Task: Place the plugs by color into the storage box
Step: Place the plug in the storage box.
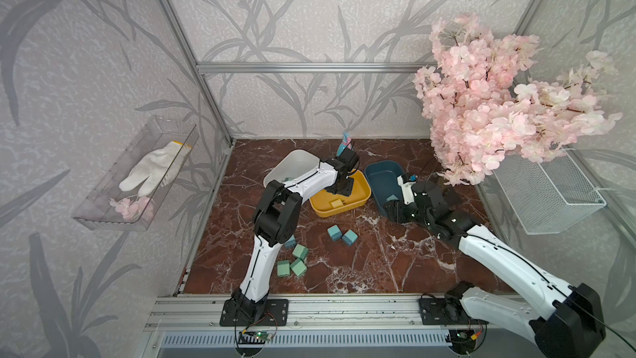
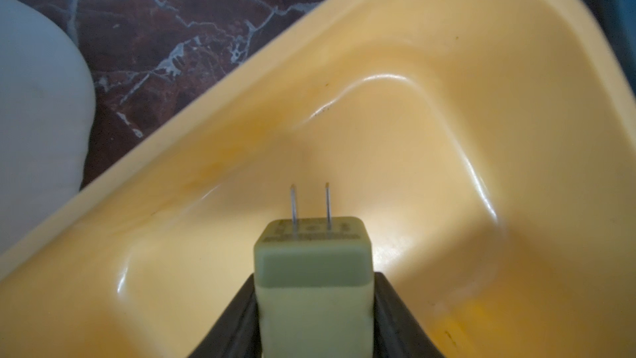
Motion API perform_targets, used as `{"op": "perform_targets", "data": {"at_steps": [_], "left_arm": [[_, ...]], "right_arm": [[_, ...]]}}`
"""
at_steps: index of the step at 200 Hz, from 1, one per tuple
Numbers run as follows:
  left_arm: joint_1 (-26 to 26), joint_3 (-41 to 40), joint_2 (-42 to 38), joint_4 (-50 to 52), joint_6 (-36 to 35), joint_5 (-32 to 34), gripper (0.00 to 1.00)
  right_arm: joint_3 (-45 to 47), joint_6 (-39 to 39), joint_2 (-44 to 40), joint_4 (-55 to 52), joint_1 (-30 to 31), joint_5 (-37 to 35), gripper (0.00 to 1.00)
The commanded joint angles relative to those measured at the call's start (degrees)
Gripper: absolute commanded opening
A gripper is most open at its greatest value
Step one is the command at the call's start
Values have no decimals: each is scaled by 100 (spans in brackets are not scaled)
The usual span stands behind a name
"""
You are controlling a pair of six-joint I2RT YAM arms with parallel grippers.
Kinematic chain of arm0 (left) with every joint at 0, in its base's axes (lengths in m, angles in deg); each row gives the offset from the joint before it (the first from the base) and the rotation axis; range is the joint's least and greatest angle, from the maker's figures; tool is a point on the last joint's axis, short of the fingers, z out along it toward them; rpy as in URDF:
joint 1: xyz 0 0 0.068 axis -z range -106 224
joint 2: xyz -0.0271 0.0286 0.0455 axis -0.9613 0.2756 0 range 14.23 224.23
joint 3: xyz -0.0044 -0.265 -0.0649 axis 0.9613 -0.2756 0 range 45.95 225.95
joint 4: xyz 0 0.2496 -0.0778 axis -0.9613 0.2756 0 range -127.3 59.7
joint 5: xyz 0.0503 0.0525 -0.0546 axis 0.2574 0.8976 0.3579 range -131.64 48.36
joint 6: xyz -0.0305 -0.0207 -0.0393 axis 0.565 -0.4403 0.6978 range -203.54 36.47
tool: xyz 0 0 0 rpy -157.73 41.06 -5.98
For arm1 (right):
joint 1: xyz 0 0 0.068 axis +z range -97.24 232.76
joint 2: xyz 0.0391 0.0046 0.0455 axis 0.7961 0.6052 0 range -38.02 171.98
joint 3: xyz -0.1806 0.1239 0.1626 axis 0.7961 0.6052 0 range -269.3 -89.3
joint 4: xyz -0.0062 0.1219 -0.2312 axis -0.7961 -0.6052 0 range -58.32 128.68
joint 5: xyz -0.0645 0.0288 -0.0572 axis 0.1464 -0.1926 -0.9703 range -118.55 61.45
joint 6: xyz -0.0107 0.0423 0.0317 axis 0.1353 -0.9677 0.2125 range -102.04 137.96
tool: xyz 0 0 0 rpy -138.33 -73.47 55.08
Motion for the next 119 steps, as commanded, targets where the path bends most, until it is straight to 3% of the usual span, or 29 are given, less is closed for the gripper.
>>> {"op": "perform_targets", "data": {"at_steps": [1,33,119], "left_arm": [[-76,176,181,-19,-39,-73,53],[-87,348,307,65,-26,-159,60],[-94,455,-273,124,-72,-50,61]], "right_arm": [[107,-96,-205,142,44,-160,63],[107,-114,-252,56,64,-236,63],[-448,347,48,-528,555,-216,62]]}}
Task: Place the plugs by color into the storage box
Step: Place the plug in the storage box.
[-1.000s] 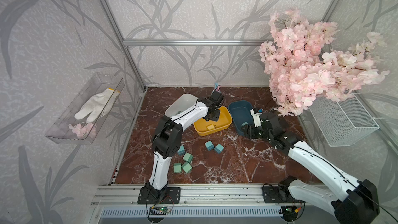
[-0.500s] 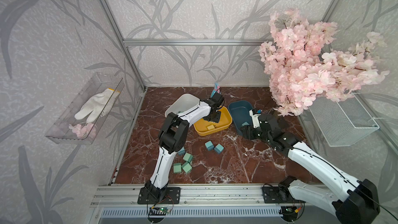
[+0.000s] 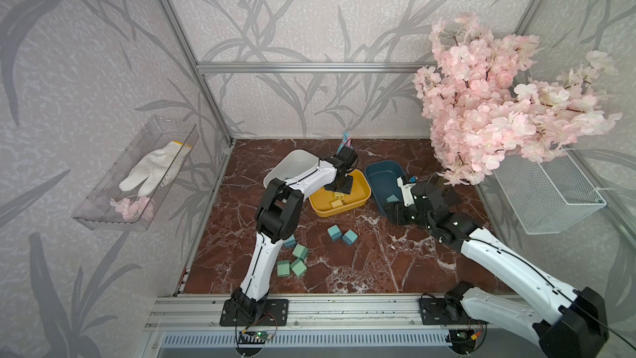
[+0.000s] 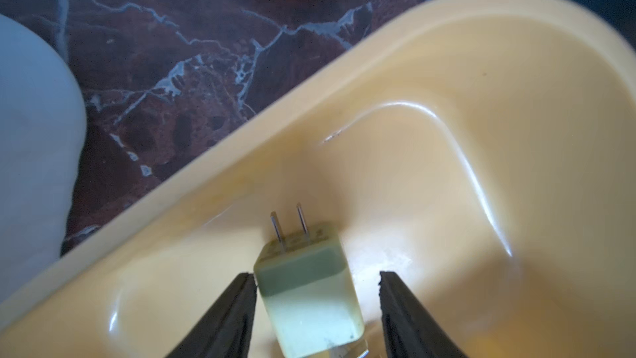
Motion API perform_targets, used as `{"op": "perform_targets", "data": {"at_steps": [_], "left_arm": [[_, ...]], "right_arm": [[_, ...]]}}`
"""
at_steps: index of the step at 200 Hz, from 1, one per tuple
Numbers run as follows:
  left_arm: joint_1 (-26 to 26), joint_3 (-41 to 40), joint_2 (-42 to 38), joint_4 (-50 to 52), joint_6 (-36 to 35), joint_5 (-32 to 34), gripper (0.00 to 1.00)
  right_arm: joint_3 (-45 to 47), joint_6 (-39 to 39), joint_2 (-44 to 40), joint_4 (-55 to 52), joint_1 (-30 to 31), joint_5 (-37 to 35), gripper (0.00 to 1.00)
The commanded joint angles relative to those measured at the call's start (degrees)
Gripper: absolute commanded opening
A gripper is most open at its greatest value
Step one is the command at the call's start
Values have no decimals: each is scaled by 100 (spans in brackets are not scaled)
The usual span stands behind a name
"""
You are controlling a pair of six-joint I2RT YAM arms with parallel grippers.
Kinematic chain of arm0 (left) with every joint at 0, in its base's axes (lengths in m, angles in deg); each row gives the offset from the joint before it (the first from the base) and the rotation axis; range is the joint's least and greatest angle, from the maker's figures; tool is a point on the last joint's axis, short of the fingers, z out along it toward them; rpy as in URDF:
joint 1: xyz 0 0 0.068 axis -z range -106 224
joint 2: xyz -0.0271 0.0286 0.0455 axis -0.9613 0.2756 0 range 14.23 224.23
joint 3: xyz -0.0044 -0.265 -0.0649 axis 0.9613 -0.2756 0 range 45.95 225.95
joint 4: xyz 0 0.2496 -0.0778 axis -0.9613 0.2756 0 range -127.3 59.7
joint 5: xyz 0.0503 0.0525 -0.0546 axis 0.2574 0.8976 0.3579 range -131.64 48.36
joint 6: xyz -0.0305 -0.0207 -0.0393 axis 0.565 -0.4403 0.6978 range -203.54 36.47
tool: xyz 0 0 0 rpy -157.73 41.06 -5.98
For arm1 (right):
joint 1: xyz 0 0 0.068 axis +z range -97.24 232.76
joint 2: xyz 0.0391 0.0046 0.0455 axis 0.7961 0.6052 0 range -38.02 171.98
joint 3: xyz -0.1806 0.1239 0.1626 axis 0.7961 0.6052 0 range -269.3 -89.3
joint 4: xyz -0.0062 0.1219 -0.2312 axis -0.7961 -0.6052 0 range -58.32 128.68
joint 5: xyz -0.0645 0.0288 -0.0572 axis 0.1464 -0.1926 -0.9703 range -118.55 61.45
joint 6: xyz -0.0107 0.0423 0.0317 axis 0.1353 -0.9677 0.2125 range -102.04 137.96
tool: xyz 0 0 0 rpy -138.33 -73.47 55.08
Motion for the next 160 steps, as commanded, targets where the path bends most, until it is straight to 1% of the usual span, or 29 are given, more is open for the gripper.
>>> {"op": "perform_targets", "data": {"at_steps": [1,39,81,101,114,123,130,146,160], "left_arm": [[-13,190,-508,125,-73,61,61],[-13,-51,-1362,197,-220,194,61],[-61,-752,-2517,417,-459,124,62],[-92,-1321,-3068,432,-583,98,62],[-114,-1883,-3401,222,-611,112,63],[-133,-2272,-3623,2,-594,160,63],[-149,-2496,-3773,-83,-577,186,63],[-206,-2794,-4061,-106,-613,116,63],[-258,-3074,-4336,-120,-725,110,63]], "right_arm": [[-347,319,119,-291,250,-20,62],[-571,963,271,-506,756,134,63],[-807,1884,409,-740,1215,872,63],[-791,2389,439,-764,1345,1311,65],[-766,2783,500,-769,1395,1635,66],[-747,3048,556,-732,1416,1735,67],[-733,3243,609,-698,1428,1737,68],[-736,3583,758,-576,1452,1415,71],[-764,3880,892,-503,1452,1377,73]]}}
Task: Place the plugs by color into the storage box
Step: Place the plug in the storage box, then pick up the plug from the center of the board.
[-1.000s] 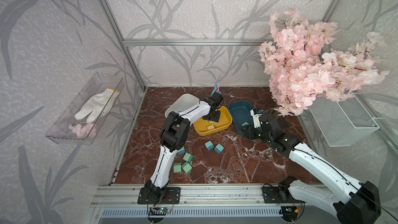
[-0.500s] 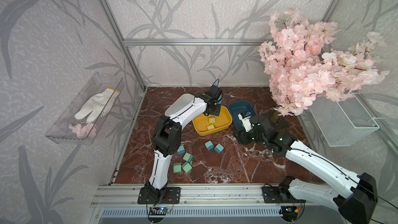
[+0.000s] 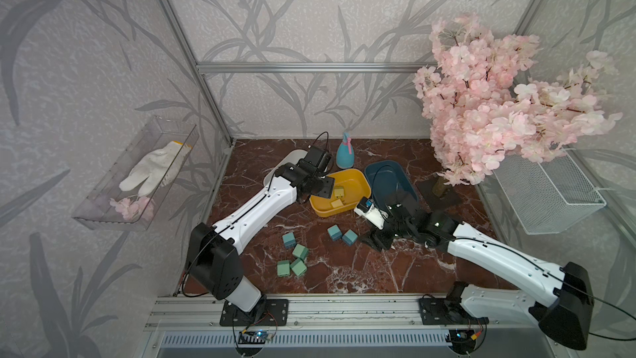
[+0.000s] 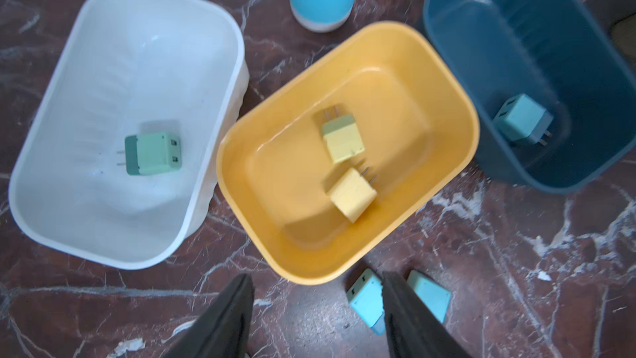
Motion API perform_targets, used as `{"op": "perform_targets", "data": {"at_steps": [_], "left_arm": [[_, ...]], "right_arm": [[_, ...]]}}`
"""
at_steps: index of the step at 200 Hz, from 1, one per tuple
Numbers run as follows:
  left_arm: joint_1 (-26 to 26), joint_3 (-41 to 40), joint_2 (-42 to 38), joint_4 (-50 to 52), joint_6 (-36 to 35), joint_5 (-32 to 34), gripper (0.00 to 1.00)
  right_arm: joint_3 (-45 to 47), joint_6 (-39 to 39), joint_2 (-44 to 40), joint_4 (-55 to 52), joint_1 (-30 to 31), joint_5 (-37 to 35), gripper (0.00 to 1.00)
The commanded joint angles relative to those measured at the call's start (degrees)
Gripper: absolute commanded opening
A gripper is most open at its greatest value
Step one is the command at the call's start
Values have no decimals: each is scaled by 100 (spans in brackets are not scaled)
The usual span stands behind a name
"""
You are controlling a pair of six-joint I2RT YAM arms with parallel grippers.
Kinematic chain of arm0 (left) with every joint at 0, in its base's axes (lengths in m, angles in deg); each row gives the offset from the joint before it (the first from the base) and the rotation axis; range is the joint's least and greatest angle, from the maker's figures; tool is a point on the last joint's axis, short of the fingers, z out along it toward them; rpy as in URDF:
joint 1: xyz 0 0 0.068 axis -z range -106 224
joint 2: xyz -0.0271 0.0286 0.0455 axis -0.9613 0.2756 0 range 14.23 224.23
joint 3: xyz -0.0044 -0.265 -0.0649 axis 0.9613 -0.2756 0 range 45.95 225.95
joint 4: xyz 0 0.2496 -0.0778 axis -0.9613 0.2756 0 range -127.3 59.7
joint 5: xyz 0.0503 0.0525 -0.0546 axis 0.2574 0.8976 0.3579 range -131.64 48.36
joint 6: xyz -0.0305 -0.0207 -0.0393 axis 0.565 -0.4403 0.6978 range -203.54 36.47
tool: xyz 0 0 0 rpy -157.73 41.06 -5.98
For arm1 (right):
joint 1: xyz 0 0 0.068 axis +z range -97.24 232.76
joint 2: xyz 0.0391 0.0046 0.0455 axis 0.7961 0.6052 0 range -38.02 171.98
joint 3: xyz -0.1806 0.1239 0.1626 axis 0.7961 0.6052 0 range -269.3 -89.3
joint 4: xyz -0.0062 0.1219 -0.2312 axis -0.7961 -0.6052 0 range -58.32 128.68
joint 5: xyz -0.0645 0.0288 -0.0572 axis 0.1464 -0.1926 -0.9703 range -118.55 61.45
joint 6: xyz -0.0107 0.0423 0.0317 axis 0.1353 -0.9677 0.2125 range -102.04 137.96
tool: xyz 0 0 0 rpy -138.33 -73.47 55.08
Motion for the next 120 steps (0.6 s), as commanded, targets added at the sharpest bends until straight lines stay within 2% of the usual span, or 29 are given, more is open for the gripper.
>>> {"op": "perform_targets", "data": {"at_steps": [1,39,68,120], "left_arm": [[-101,-371,-494,-128,-216,30,63],[-406,-1161,-1328,-244,-296,323,84],[-654,-1661,-1736,-450,-214,765,88],[-979,-1639,-1708,-639,-101,358,88]], "right_arm": [[-115,862,182,110,31,-4,73],[-408,1420,864,-103,57,149,76],[-687,1563,1628,-320,57,83,76],[-1152,1639,2725,-427,67,13,75]]}}
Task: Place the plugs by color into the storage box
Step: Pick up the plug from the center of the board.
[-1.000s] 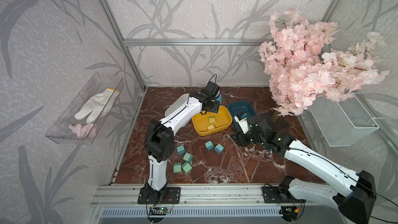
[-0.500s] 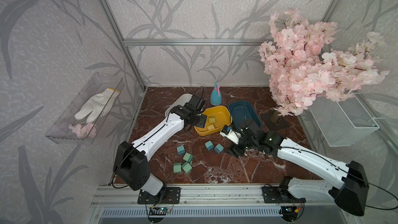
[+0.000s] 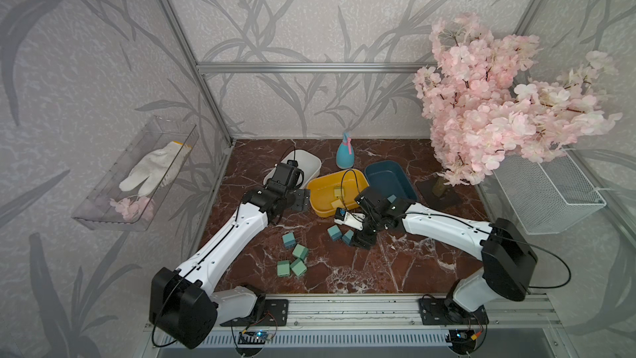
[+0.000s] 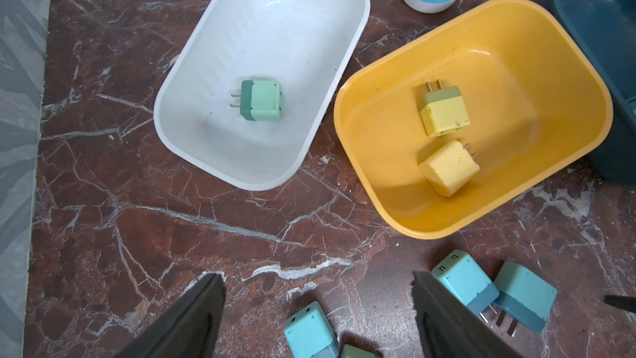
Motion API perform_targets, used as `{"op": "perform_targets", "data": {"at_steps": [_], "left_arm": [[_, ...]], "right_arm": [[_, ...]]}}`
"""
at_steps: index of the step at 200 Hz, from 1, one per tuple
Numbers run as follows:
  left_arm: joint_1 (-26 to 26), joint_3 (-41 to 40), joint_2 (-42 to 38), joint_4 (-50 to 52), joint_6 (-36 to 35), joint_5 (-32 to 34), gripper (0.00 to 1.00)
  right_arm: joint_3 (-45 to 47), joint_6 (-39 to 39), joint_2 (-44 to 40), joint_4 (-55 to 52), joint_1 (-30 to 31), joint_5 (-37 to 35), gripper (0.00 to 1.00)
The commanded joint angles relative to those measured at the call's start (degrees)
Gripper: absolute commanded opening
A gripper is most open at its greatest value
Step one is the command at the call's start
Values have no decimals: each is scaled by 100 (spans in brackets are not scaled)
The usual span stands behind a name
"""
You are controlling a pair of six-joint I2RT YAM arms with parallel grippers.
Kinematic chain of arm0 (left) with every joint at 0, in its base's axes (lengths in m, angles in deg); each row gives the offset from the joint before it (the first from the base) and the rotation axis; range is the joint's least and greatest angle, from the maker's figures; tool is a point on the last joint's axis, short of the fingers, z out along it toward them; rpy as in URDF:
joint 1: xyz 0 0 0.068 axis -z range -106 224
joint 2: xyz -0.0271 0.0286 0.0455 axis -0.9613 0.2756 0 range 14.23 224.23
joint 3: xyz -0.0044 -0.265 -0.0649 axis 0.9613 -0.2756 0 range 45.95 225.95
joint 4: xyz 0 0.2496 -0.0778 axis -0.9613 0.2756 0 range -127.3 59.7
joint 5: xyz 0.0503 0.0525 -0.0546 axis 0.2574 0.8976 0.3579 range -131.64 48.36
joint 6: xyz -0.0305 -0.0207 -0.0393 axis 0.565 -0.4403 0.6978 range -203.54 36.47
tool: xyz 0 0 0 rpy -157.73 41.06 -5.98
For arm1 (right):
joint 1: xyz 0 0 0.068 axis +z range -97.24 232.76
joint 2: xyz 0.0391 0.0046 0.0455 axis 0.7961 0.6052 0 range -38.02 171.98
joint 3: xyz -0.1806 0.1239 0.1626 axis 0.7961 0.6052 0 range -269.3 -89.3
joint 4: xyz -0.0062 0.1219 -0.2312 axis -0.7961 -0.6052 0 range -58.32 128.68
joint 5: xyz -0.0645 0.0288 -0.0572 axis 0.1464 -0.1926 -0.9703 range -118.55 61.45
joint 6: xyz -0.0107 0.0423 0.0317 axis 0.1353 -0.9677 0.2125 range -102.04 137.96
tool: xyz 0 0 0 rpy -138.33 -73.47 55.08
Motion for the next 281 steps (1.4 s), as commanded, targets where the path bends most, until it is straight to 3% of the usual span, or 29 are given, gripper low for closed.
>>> {"op": "perform_targets", "data": {"at_steps": [1,93,133,231,281], "left_arm": [[-155,14,16,-190,83,-149,88],[-567,32,84,-278,200,-624,89],[-691,41,96,-305,235,-759,89],[-905,14,80,-374,313,-1030,88],[-918,-5,70,-383,325,-1012,87]], "right_arm": [[-262,124,298,-224,43,8,75],[-567,52,1405,122,46,18,75],[-558,-33,1511,248,45,-38,72],[-77,-431,574,206,55,-510,53],[331,-862,-210,322,55,-616,50]]}}
